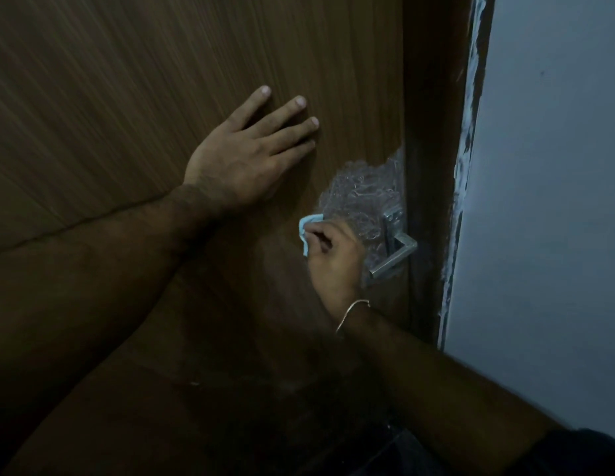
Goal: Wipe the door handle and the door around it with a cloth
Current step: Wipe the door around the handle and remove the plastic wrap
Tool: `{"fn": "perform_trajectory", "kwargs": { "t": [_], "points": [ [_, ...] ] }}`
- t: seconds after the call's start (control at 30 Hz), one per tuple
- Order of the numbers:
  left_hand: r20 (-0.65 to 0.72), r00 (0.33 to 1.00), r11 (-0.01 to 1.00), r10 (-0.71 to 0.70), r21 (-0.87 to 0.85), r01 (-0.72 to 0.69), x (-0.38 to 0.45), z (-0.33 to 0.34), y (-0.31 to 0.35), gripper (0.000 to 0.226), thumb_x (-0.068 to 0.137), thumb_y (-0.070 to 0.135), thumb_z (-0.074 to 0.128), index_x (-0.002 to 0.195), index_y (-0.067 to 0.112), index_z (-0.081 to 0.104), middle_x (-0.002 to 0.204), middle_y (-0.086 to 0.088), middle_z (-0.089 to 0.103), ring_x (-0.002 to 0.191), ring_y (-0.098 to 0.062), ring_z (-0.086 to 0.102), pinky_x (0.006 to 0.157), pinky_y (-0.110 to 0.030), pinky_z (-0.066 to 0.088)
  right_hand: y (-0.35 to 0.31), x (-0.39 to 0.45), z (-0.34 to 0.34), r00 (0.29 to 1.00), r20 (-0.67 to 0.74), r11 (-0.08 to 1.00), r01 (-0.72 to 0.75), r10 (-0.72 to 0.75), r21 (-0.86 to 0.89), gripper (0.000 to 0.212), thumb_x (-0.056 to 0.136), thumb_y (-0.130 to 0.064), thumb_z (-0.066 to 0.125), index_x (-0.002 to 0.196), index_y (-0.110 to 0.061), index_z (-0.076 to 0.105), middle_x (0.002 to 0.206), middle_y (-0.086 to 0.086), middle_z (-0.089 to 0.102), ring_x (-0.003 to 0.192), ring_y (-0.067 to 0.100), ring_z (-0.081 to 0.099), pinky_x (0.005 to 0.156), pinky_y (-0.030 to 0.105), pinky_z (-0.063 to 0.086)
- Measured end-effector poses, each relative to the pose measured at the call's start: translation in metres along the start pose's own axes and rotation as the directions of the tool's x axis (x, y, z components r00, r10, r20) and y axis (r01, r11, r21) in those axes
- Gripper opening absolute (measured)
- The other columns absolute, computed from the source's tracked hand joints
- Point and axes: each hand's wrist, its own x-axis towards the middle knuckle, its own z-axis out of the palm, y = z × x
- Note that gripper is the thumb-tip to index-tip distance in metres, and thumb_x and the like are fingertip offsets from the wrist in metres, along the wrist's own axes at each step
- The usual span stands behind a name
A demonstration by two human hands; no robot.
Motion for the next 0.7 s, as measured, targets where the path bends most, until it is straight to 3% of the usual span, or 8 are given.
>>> {"fn": "perform_trajectory", "kwargs": {
  "t": [0.07,0.13,0.2,0.3,0.37,0.43,0.57,0.7],
  "points": [
    [0.002,1.000,1.000,-0.006,0.007,0.006,-0.001,-0.001,0.001,0.045,0.099,0.023,0.043,0.144,0.013,0.043,0.155,-0.009,0.035,0.148,-0.032,0.018,0.118,-0.058,0.013,0.006,-0.003,-0.007,0.998,0.016,0.998,-0.053,0.053,-0.021,0.011,0.084,-0.002,0.068,0.092,-0.007,0.073,0.102,0.002,0.066,0.093,0.011,0.063,0.081,0.021,0.056],
    [0.003,1.000,1.000,-0.008,0.028,0.007,-0.001,-0.002,0.001,0.045,0.100,0.024,0.044,0.144,0.014,0.043,0.156,-0.008,0.034,0.148,-0.031,0.019,0.118,-0.058,0.014,0.006,0.006,-0.009,0.992,-0.054,0.993,-0.118,0.118,0.001,0.011,0.084,-0.002,0.069,0.090,-0.009,0.074,0.100,0.002,0.065,0.088,0.004,0.062,0.078,0.014,0.054],
    [0.012,1.000,1.000,-0.002,0.030,0.002,-0.001,-0.001,0.001,0.046,0.101,0.025,0.043,0.145,0.014,0.041,0.156,-0.008,0.033,0.148,-0.031,0.017,0.118,-0.058,0.013,-0.002,0.014,-0.007,0.991,-0.088,0.995,-0.095,0.096,0.008,0.011,0.084,-0.005,0.069,0.092,-0.012,0.074,0.100,0.000,0.065,0.086,-0.004,0.059,0.074,0.007,0.049],
    [0.015,1.000,1.000,-0.005,0.024,0.004,0.000,-0.001,0.001,0.044,0.102,0.025,0.038,0.145,0.013,0.042,0.156,-0.008,0.033,0.148,-0.031,0.018,0.118,-0.057,0.012,-0.005,0.013,-0.006,1.000,-0.021,1.000,-0.002,0.001,-0.020,0.011,0.085,-0.003,0.069,0.093,-0.008,0.074,0.100,0.002,0.066,0.090,0.005,0.062,0.076,0.011,0.051],
    [0.026,1.000,1.000,-0.012,0.015,0.012,-0.001,-0.001,0.001,0.045,0.102,0.026,0.031,0.145,0.013,0.042,0.157,-0.008,0.033,0.148,-0.031,0.017,0.118,-0.057,0.011,-0.004,0.016,-0.009,0.999,-0.024,0.999,-0.039,0.038,-0.006,0.010,0.084,-0.001,0.069,0.092,-0.006,0.074,0.099,0.003,0.066,0.089,0.009,0.062,0.075,0.009,0.050],
    [0.019,1.000,1.000,-0.008,0.021,0.007,0.000,-0.002,0.001,0.045,0.102,0.026,0.037,0.145,0.014,0.042,0.156,-0.008,0.033,0.148,-0.031,0.018,0.118,-0.057,0.011,-0.008,0.023,-0.010,0.991,-0.088,0.995,-0.098,0.099,0.013,0.011,0.085,-0.002,0.068,0.093,-0.007,0.073,0.101,0.004,0.065,0.086,0.003,0.060,0.073,0.003,0.046],
    [0.012,1.000,0.999,-0.001,0.035,0.001,0.000,0.000,0.002,0.047,0.099,0.026,0.046,0.145,0.014,0.042,0.156,-0.008,0.033,0.148,-0.031,0.018,0.118,-0.057,0.011,-0.017,0.022,-0.008,0.999,-0.040,0.999,0.020,-0.021,-0.032,0.013,0.086,-0.002,0.067,0.096,-0.007,0.073,0.103,0.001,0.065,0.090,0.001,0.058,0.078,0.007,0.048],
    [-0.028,1.000,0.999,-0.002,0.043,0.003,0.000,0.000,0.001,0.045,0.100,0.024,0.045,0.143,0.013,0.043,0.155,-0.008,0.036,0.147,-0.031,0.021,0.118,-0.057,0.014,-0.024,0.036,-0.006,0.991,-0.133,1.000,-0.029,0.030,0.006,0.013,0.086,-0.003,0.067,0.095,-0.009,0.074,0.101,0.002,0.066,0.085,-0.002,0.058,0.075,0.005,0.047]
  ]
}}
